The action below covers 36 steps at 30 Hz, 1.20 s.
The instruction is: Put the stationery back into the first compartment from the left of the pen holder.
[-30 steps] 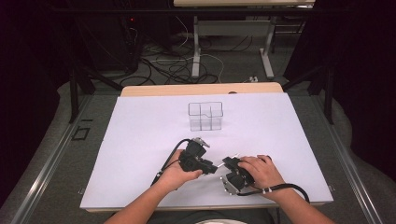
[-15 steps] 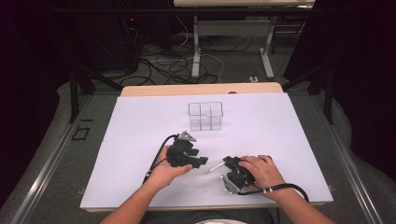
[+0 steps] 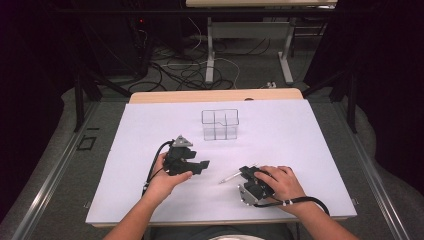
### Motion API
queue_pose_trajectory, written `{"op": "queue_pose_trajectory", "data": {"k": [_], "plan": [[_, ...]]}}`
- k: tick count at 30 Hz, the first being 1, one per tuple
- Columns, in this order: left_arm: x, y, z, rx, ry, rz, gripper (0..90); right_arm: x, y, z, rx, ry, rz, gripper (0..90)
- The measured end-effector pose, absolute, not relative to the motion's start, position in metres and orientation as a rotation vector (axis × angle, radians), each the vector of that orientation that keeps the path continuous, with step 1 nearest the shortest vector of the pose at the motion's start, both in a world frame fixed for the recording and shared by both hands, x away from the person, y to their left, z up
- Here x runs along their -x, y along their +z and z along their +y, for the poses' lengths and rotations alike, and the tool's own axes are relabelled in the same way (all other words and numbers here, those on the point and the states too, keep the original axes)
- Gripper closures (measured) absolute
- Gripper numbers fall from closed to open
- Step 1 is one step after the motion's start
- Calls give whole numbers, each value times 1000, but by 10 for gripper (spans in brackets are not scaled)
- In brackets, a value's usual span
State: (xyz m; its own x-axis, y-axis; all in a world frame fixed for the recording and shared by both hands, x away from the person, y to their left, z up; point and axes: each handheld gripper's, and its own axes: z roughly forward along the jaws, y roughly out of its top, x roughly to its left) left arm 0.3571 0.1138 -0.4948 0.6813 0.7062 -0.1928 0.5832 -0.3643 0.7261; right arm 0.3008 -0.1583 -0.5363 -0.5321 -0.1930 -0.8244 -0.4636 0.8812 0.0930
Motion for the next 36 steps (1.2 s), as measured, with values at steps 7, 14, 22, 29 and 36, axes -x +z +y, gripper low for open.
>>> {"op": "queue_pose_trajectory", "data": {"k": [7, 14, 22, 29, 36], "plan": [[-358, -494, 138, -2012, 254, 1024, 203, -305, -533, -160, 339, 484, 2156, 794], [-359, -496, 159, -1955, 273, 1091, 13, -327, -513, -148, 203, 668, 2183, 794], [-366, -505, 183, -1934, 427, 1189, 2, -364, -482, -121, -9, 929, 2201, 793], [-368, -511, 200, -1901, 478, 1204, 2, -397, -461, -107, -192, 1133, 2175, 793], [-369, -511, 202, -1912, 501, 1200, 2, -425, -457, -98, -376, 1277, 2161, 792]]}}
